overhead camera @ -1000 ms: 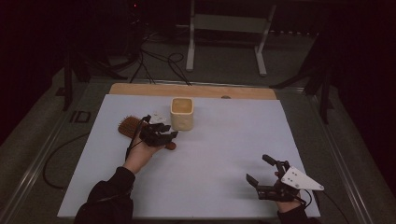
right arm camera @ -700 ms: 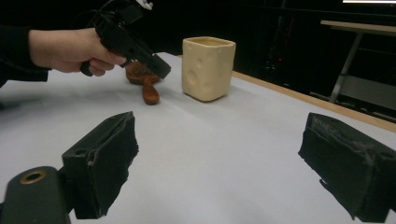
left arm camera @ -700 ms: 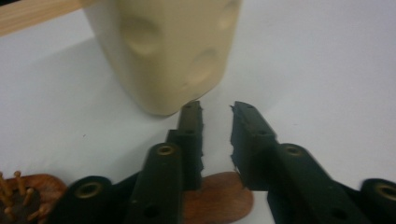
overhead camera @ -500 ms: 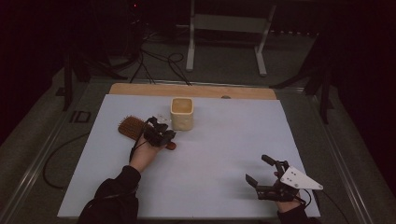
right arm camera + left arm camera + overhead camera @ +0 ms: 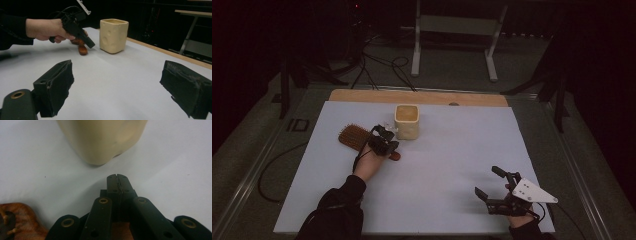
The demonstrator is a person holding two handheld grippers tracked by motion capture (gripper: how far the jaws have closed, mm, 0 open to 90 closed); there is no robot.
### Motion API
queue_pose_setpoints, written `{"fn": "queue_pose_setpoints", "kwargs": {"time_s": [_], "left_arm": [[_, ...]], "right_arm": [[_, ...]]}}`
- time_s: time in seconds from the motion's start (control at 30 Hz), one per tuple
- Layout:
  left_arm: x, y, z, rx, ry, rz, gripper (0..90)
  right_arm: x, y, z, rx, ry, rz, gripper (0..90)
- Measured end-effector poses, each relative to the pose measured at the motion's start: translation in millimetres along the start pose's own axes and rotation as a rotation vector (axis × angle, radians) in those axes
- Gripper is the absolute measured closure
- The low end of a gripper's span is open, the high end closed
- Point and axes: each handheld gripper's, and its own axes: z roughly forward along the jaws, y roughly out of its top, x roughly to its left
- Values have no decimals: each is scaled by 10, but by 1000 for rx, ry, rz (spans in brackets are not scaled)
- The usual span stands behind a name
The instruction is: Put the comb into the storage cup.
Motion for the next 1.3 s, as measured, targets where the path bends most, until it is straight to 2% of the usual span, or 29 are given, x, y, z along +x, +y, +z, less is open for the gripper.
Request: {"fn": "queue_pose_setpoints", "kwargs": {"time_s": [0.23, 0.4, 0.53, 0.77, 0.87, 1.07, 1.3], "left_arm": [[29, -61, 43, 25, -5, -8, 900], [48, -108, 8, 22, -15, -21, 900], [59, -153, -41, 30, -20, -26, 900], [32, -267, -136, 41, -28, -4, 900], [45, -314, -165, 34, -39, -22, 900], [38, -383, -235, 48, -38, -4, 900], [48, -494, -322, 47, -44, -12, 900]], "right_arm": [[-6, 2, -2, -2, -3, 2, 104], [-5, -2, 6, 0, 0, 7, 104], [1, -2, 8, 2, 1, 5, 104], [-7, -5, 14, 1, 3, 11, 104], [3, -3, 14, 5, 2, 8, 104], [-23, -9, 19, 12, 7, 20, 103], [-22, -6, 11, 6, 0, 27, 103]]}}
